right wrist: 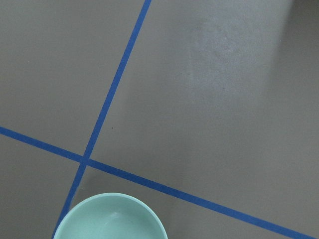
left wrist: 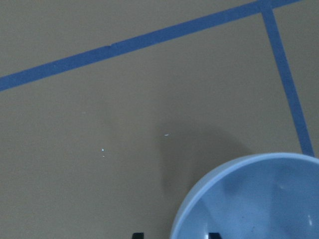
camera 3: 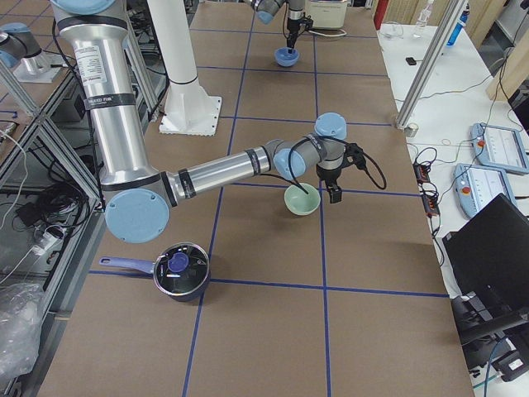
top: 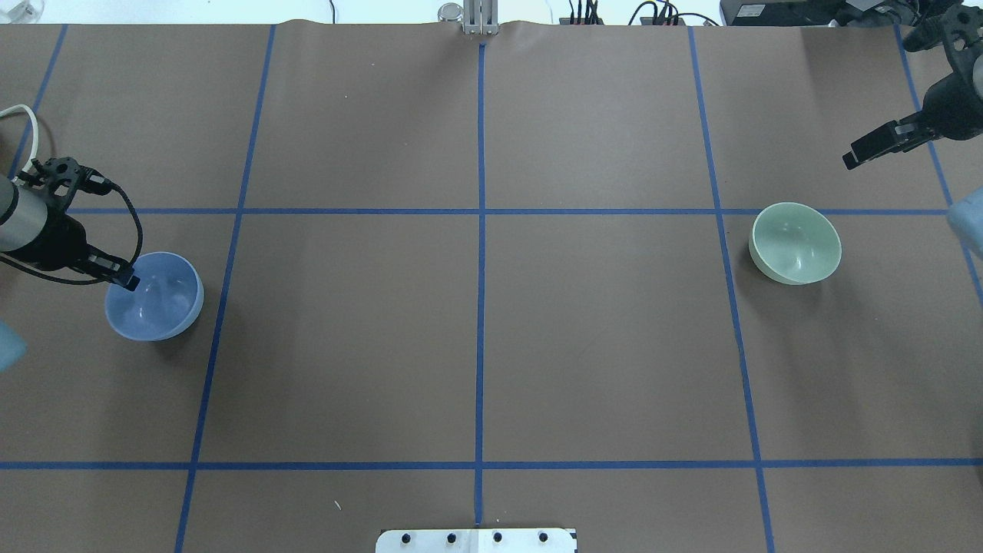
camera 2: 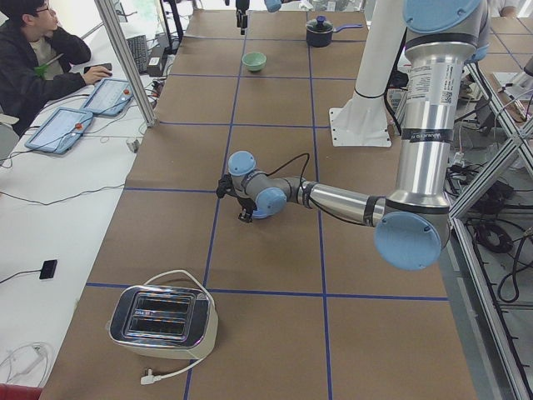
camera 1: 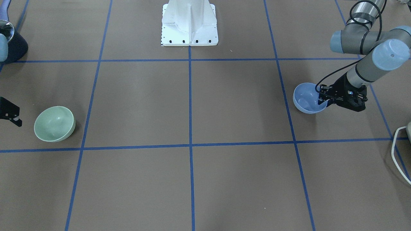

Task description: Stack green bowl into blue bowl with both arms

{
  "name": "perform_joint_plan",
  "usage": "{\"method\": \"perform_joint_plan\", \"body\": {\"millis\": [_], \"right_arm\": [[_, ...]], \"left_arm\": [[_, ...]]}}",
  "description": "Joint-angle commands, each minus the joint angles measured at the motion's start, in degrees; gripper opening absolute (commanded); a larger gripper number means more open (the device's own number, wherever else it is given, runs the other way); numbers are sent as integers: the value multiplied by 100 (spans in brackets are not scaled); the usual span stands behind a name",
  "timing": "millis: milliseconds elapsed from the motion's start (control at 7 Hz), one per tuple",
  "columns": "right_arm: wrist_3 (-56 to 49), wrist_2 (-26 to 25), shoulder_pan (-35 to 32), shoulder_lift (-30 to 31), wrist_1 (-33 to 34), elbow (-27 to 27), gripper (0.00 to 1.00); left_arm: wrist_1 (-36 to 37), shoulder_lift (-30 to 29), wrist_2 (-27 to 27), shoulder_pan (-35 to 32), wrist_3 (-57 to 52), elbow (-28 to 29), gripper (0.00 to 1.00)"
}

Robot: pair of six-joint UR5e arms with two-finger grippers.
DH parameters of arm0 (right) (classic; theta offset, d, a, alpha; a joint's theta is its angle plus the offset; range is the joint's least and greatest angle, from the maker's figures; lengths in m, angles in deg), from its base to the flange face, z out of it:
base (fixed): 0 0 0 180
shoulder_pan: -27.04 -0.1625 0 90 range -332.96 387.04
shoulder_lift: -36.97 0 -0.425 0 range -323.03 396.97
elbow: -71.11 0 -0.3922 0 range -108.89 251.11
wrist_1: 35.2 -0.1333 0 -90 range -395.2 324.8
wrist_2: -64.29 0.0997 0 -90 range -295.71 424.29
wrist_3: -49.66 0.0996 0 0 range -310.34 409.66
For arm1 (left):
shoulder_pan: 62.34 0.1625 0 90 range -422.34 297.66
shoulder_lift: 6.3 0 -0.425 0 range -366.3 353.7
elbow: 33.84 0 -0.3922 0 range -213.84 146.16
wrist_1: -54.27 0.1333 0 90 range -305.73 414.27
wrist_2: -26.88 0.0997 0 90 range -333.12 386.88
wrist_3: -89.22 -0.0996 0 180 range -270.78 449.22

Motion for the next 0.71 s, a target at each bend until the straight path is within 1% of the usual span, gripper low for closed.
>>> {"method": "perform_joint_plan", "body": {"millis": [0,143,286,429,571], "right_arm": [[0,-17,0,0,-9,-3,100],[0,-17,0,0,-9,-3,100],[0,-17,9,0,-18,6,100],[0,-17,17,0,-26,6,100],[0,-17,17,0,-35,6,100]], "left_arm": [[-11,-28,25,-4,372,-170,0],[50,-150,17,-4,784,-449,0],[94,-404,25,-4,1398,-644,0],[373,-928,34,30,1943,-646,0],[1055,-1525,43,205,2157,-654,0]]}}
